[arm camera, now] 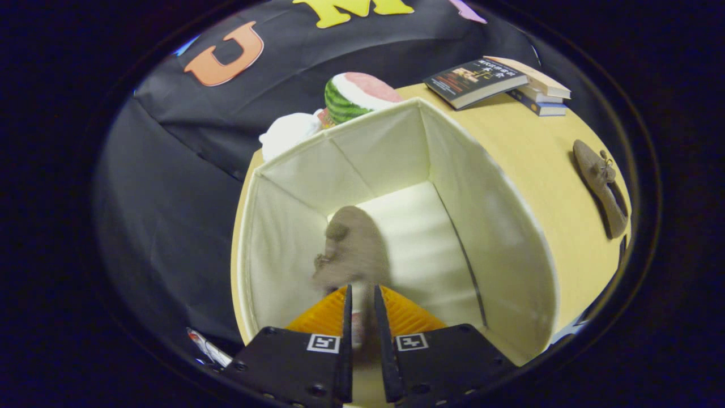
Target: Open the storage box then place both shoes into the box .Put the left shoe in first, then the right shoe, with the right side of both shoes facing outward in a uniform manner.
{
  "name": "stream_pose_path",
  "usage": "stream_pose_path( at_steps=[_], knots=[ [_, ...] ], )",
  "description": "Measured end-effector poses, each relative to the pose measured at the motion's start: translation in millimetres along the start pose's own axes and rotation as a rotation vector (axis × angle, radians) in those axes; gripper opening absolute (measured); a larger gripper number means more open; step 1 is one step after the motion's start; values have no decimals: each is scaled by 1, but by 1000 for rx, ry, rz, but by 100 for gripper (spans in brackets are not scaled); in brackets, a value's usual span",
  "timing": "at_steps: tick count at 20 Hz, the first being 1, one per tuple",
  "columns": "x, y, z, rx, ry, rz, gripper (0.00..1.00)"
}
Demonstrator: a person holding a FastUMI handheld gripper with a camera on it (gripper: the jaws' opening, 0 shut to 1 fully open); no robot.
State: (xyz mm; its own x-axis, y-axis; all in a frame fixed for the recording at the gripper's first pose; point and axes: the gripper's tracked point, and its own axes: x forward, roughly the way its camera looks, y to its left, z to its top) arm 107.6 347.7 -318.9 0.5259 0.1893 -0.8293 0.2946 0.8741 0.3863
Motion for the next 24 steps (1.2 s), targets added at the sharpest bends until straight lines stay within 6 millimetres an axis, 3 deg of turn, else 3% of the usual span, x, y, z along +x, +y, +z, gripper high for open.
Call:
stream_pose_path(
  at_steps=[1, 2, 5, 11, 15, 18, 24],
  knots=[
    [-4, 1, 1, -11, -4, 1, 27],
    [-6, 2, 3, -26, -15, 3, 40],
    [-21, 3, 15, -85, -69, 18, 60],
    [-77, 6, 42, -230, -228, 43, 93],
    [-129, -3, 68, -327, -357, 35, 96],
    [-170, -23, 93, -360, -457, 20, 96],
    [-233, -106, 136, -345, -571, -20, 96]
  ],
)
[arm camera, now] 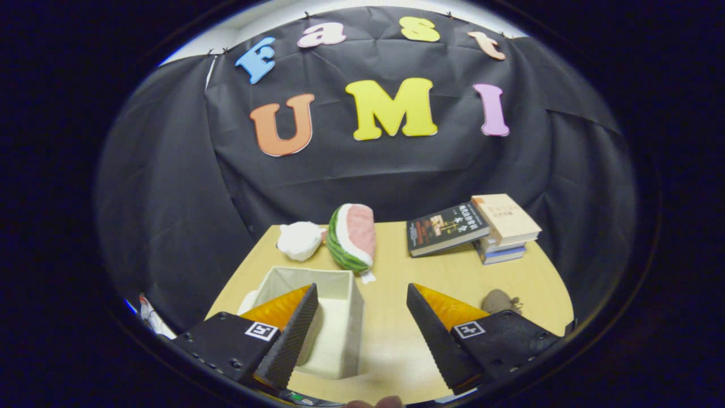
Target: Open the storage box then place both shoes into the box .Put the left shoe in first, then the right shoe, with the right side of both shoes facing outward in a uniform manner.
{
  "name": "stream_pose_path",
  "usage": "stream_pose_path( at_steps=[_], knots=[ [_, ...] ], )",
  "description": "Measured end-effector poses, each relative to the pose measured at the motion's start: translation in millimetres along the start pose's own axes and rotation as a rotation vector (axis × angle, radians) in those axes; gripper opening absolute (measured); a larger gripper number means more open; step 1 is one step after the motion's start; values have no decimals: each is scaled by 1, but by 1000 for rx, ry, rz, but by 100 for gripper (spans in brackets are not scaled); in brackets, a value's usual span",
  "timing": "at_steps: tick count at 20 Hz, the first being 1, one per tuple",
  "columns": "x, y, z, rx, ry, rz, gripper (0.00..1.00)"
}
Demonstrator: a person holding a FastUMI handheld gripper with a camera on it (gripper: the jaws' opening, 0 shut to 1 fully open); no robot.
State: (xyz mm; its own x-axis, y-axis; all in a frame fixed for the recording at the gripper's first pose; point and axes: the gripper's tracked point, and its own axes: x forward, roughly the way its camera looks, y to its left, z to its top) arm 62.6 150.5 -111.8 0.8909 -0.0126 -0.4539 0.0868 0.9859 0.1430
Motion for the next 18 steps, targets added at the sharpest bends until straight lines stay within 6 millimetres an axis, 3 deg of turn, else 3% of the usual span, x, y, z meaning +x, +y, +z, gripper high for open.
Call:
stream_pose_path(
  at_steps=[2, 5, 12, 18],
  knots=[
    [-7, -26, 3, -5, -19, 18, 96],
    [-10, -88, 3, -39, -34, -1, 96],
    [-17, -215, -27, -58, -1, -95, 96],
    [17, -298, -78, -93, 84, -106, 96]
  ],
)
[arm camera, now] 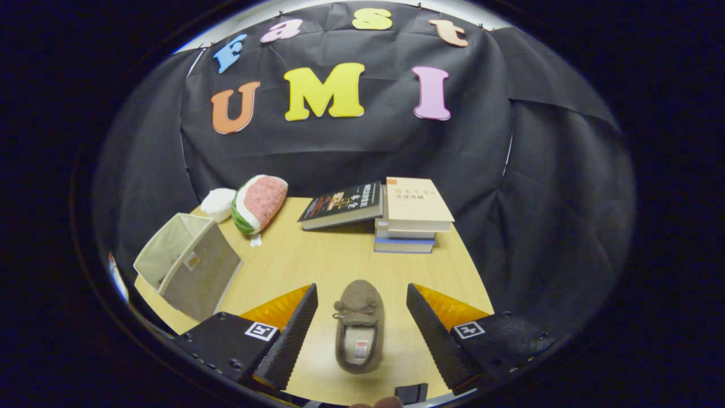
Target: Open the storage box then place both shoes into the box .Put the left shoe in first, then the right shoe, with the right side of both shoes facing outward in a uniform manner.
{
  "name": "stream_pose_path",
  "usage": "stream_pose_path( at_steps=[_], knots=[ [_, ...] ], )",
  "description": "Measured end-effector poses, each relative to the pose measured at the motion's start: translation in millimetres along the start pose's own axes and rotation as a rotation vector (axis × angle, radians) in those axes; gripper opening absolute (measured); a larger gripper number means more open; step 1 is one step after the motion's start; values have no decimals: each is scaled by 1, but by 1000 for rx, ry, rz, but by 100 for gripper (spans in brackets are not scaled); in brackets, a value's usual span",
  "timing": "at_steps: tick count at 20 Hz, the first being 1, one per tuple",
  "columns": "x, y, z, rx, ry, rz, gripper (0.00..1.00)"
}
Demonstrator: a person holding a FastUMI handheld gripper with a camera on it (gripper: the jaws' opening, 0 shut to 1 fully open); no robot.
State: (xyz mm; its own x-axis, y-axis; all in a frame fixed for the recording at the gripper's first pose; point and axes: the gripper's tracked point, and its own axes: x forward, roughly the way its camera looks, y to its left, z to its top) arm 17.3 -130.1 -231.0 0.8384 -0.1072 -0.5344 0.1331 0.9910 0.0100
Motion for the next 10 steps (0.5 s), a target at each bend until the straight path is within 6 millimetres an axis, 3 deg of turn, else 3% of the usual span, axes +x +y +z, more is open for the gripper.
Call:
stream_pose_path(
  at_steps=[2, 4, 10],
  knots=[
    [17, -19, -28, 0, 60, -7, 96],
    [20, -30, -50, 9, 114, -11, 96],
    [57, -27, -103, -23, 251, 33, 97]
  ],
)
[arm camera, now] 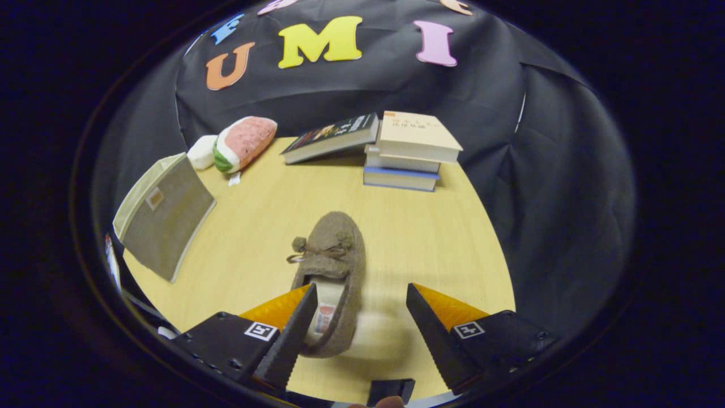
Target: Open the storage box then place both shoes into the box .Put the left shoe in first, then the right shoe, with the right side of both shoes facing outward in a uniform manner.
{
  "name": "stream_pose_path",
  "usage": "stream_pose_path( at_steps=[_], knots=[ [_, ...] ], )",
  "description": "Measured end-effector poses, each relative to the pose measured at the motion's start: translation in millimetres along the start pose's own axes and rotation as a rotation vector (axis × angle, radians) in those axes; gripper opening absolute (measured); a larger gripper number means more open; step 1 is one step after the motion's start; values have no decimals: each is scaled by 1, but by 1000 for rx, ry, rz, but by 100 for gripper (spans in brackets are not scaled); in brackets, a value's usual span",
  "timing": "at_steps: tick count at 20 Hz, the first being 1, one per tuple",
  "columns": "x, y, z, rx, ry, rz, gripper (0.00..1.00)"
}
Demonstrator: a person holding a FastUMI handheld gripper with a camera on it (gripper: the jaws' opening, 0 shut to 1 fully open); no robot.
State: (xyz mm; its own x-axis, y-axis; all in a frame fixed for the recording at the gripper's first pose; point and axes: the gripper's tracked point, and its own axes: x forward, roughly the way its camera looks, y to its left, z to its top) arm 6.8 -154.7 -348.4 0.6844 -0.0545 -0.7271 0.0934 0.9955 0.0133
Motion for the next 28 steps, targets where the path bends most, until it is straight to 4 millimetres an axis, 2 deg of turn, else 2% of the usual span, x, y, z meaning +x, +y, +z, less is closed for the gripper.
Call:
stream_pose_path(
  at_steps=[3, 6, 8, 9, 10, 11, 12, 14, 15, 19, 23, 28],
  knots=[
    [16, 3, -8, 9, 45, 27, 96],
    [29, 8, -10, 1, 81, 49, 92],
    [37, 8, -12, 7, 101, 53, 72],
    [37, 10, -13, 10, 114, 61, 71],
    [33, 10, -21, 16, 127, 61, 57],
    [35, 15, -22, 29, 140, 76, 43],
    [32, 11, -20, 42, 144, 60, 28],
    [37, 6, -14, 99, 148, 56, 10],
    [37, 8, -20, 124, 158, 67, 0],
    [28, 11, -15, 192, 171, 95, 0],
    [11, 29, -9, 241, 166, 129, 0],
    [-17, 51, 14, 343, 135, 155, 0]
  ],
)
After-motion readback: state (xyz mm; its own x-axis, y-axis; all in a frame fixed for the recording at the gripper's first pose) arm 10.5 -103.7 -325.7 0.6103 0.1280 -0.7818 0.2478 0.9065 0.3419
